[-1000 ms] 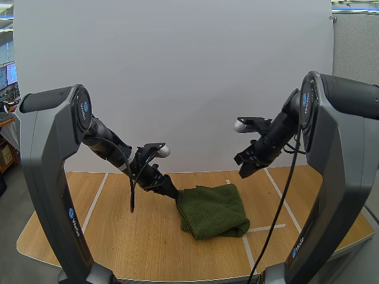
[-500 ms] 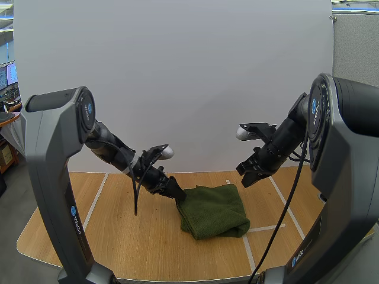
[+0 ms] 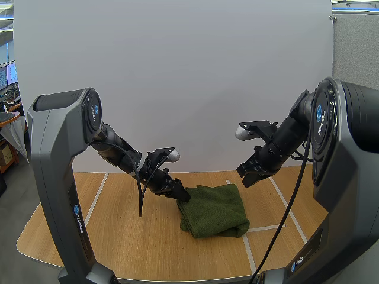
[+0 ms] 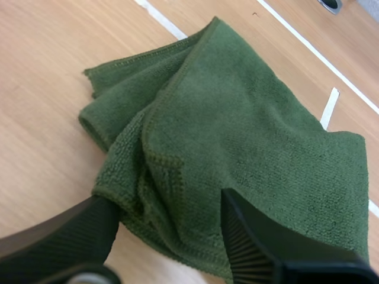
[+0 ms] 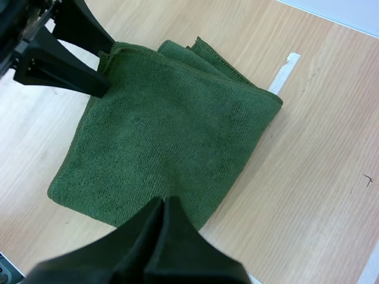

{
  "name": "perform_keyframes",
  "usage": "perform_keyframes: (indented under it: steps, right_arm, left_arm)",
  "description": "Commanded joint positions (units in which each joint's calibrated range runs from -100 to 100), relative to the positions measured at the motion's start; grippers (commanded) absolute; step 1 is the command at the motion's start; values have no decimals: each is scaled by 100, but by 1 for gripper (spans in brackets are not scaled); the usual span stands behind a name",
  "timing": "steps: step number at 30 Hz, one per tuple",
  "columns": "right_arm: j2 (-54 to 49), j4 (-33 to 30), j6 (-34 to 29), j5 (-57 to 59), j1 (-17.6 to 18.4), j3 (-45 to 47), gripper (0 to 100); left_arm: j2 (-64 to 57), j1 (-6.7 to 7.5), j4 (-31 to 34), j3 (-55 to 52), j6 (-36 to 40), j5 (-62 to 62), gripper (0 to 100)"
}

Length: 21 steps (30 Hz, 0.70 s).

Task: Fold the towel

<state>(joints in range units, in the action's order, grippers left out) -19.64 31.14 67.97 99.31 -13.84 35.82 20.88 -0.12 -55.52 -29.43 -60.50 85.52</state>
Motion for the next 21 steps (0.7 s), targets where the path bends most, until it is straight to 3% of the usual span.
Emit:
perform_keyframes:
  steps: [1, 6, 9, 10, 11, 12, 13, 21]
  right_arm:
    - [-83, -13, 55, 69, -21, 28, 0]
    - [-83, -42, 55, 69, -21, 28, 0]
    - [-83, -64, 55, 69, -21, 28, 0]
    - [-83, -78, 55, 69, -21, 28, 0]
    - [-83, -92, 55, 69, -21, 28, 0]
    - [-83, -92, 55, 69, -21, 28, 0]
    - [-83, -102, 55, 69, -21, 28, 0]
    - [-83, -102, 65, 69, -21, 28, 0]
  left_arm:
    - [3, 192, -168, 44, -108, -338, 82]
    - [3, 237, -270, 44, -184, -543, 77]
    - [3, 237, -296, 44, -184, -679, 51]
    - [3, 237, -312, 44, -184, -675, 32]
    - [3, 237, -320, 44, -184, -675, 23]
    - [3, 237, -334, 44, -184, -675, 3]
    - [3, 237, -347, 85, -184, -586, 0]
    - [3, 237, -382, 965, 377, 1002, 0]
